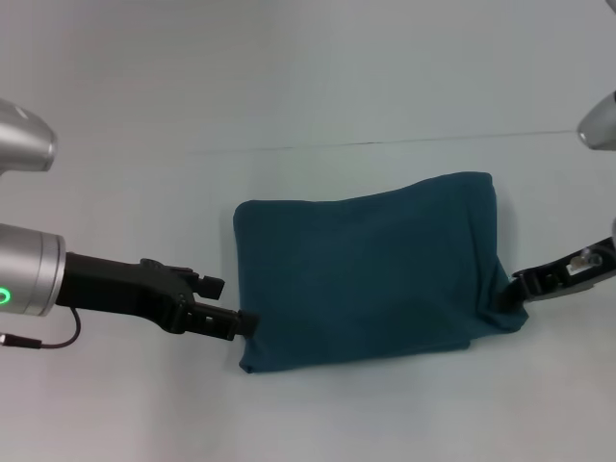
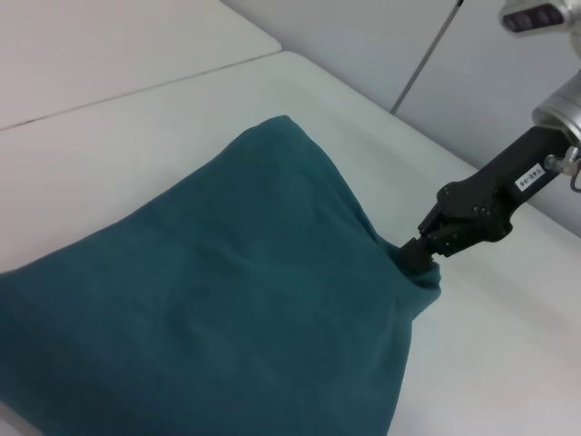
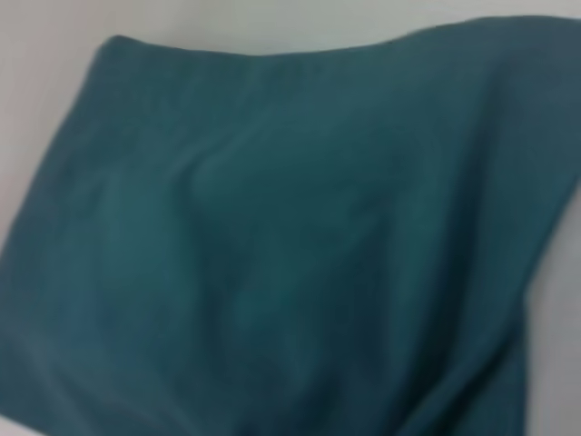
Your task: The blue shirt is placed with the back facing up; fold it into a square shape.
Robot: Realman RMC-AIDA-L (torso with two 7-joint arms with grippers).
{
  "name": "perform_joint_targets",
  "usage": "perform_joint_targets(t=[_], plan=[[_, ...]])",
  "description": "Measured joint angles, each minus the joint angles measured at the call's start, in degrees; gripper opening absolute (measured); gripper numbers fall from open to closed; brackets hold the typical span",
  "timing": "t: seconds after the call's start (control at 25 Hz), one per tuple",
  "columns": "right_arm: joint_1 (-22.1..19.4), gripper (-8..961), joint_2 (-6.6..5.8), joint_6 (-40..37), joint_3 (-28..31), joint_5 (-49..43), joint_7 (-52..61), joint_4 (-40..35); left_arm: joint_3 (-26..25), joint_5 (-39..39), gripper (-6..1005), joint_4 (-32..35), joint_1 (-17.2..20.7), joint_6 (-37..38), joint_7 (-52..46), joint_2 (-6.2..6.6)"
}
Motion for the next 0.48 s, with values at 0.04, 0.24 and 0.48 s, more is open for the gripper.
perform_joint_targets(t=[0.04,0.24,0.48], plan=[[-0.2,82,-0.12,0.4,0.0,-0.5,0.5,-0.1,0.0,0.0,904,0.0,0.0,-0.1,0.0,0.01],[-0.7,-2,-0.17,2.3,0.2,-4.4,2.4,-1.0,0.2,0.0,904,-0.1,-0.1,-0.4,0.0,0.01],[-1.6,-2,0.12,-1.3,1.3,-2.2,2.4,-5.4,0.1,0.0,904,-0.1,-0.1,-0.4,0.0,0.02]])
